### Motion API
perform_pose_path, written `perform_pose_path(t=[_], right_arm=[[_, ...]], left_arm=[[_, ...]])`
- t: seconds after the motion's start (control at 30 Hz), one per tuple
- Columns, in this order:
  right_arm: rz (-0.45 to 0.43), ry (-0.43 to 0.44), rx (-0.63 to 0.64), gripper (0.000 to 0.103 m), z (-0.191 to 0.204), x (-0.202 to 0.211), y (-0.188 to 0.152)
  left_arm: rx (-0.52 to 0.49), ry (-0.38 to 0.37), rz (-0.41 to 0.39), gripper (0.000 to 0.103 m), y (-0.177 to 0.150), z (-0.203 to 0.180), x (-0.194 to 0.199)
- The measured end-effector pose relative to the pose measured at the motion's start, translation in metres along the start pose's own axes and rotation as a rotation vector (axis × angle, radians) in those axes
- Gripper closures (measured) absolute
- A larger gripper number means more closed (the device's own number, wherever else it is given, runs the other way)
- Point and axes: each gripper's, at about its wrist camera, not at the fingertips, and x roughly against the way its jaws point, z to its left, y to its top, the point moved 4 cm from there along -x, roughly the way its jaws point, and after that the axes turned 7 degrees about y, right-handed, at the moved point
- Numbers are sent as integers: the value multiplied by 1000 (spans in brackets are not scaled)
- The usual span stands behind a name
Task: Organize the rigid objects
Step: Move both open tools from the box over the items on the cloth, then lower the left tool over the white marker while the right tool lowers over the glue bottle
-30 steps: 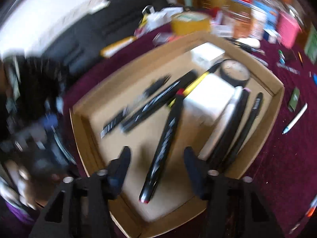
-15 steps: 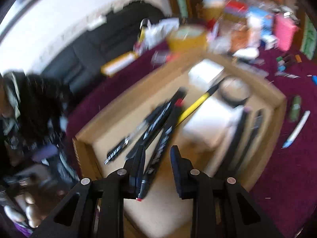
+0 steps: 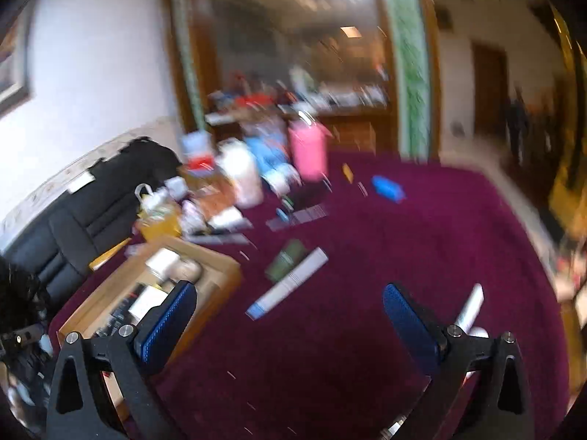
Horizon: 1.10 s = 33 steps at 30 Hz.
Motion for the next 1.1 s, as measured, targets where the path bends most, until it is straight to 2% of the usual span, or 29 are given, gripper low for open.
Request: perform_pose_path(t=[0.2, 0.4, 0.53, 0.63, 0.67, 0.7, 0.77, 0.93, 1.1], right_arm=[[-45, -87, -105, 0, -72, 28, -11], [-94, -168, -210, 1, -138, 53, -23], [-110, -205, -312, 1, -183, 52, -40], [-129, -246, -381, 1, -210, 51, -58], [-113, -250, -418, 1, -218, 50, -62], [-121, -211, -477, 1, -227, 54, -64], [-156, -185, -522, 1, -234, 61, -66], [-122, -147, -518, 1, -230, 56, -67], [-104, -146, -489, 1, -224, 50, -68]], left_arm=[[-93, -15, 19, 26, -4, -53, -10], [-232, -71, 87, 26, -19, -134, -40], [-324, -106, 150, 26, -33, -186, -63], [-418, -109, 160, 26, -40, -227, -74], [-439, -108, 159, 26, -42, -236, -76], [-470, -108, 158, 26, -44, -249, -79], [-526, -112, 157, 26, -51, -273, -87], [-628, -110, 172, 26, -74, -324, -112], [-715, -28, 134, 26, -90, -349, -126]])
